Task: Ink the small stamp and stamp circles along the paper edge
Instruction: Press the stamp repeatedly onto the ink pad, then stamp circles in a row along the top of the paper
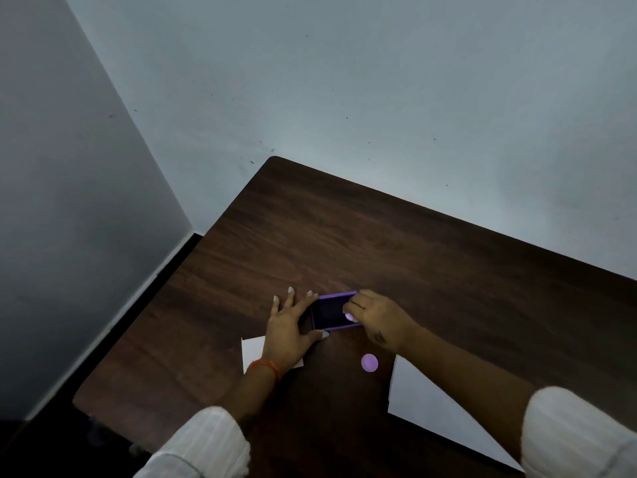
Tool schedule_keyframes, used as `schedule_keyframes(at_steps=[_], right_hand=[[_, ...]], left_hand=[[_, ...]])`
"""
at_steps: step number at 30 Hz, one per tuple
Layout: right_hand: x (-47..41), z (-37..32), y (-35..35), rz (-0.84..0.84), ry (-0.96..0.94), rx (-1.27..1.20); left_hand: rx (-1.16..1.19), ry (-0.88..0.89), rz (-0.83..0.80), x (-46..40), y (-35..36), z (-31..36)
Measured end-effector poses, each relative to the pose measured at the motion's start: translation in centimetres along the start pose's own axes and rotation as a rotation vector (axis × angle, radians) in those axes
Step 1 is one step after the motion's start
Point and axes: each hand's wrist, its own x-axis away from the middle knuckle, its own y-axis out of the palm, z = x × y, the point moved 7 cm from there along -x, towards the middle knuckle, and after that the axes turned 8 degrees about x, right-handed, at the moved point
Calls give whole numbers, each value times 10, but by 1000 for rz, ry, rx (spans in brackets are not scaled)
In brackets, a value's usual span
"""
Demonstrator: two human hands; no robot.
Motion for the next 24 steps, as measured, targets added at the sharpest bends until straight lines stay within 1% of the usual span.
schedule_keyframes(at_steps=[1,3,7,9,11,13,17,19,21,22,24], right_hand=[[-2,2,-1,-16,-20,0],[-4,4,-2,-15,7,-34],[0,4,1,35,182,-62],[12,14,1,61,230,-73],[13,18,-6,94,272,-178],[16,23,-13,134,368,-381],[44,41,-13,313,707,-894],[63,39,-1,364,830,-1308],[80,30,8,401,891,-1763],[87,25,10,420,904,-1926],[103,18,12,451,914,-2151]], left_hand=[[2,-1,1,0,0,0],[4,-5,2,0,0,-1],[4,-1,6,-1,2,-1],[2,7,1,-1,16,8],[3,7,-1,0,17,9],[3,11,3,1,16,9],[-33,25,-4,3,15,13],[-68,27,-6,3,15,14],[-107,19,-1,3,14,16],[-120,11,6,3,13,16],[-137,-4,15,2,14,17]])
